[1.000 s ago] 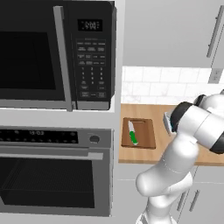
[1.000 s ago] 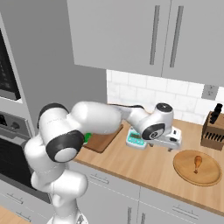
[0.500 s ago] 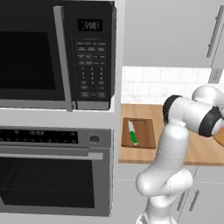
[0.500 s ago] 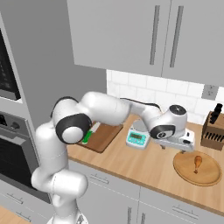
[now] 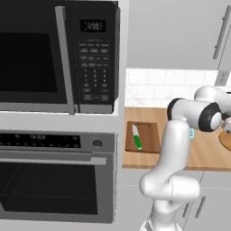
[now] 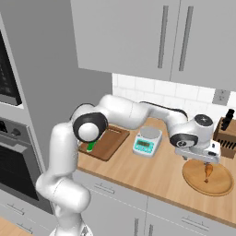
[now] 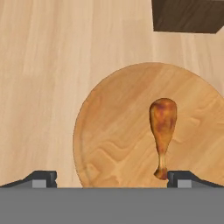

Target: Pick up the knife from the drawer and place it on the cutting board. Then place the meat from the plate to the cutting board.

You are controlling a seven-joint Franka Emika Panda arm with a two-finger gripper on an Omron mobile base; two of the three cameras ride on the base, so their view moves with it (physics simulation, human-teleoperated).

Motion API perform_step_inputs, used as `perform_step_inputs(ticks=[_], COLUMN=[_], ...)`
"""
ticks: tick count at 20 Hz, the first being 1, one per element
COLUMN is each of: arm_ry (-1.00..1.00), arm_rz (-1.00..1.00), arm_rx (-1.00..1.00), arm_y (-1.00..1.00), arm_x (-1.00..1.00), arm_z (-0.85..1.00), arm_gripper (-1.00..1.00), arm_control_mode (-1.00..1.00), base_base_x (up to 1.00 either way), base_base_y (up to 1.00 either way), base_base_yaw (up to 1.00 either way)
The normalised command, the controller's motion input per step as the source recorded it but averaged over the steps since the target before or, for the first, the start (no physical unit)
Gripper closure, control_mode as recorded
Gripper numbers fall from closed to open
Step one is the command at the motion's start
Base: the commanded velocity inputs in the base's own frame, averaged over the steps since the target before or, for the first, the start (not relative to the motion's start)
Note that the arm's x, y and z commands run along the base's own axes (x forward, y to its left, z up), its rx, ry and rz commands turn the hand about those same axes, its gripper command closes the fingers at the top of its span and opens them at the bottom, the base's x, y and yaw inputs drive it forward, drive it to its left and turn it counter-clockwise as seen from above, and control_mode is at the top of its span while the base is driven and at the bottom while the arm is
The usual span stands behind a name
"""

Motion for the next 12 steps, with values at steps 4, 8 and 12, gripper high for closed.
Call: perform_step_inputs(ticks=[4, 8, 12], arm_ry=[0.0, 0.0, 0.0], arm_rz=[-0.01, 0.0, 0.0], arm_rx=[0.0, 0.0, 0.0], arm_y=[-0.31, -0.25, -0.11], arm_x=[0.0, 0.0, 0.03], arm_z=[-0.09, -0.21, -0.35], arm_gripper=[-1.0, -1.0, -1.0], arm_control_mode=[-1.0, -1.0, -1.0], base_base_x=[0.0, 0.0, 0.0], base_base_y=[0.0, 0.0, 0.0], base_base_yaw=[0.0, 0.0, 0.0])
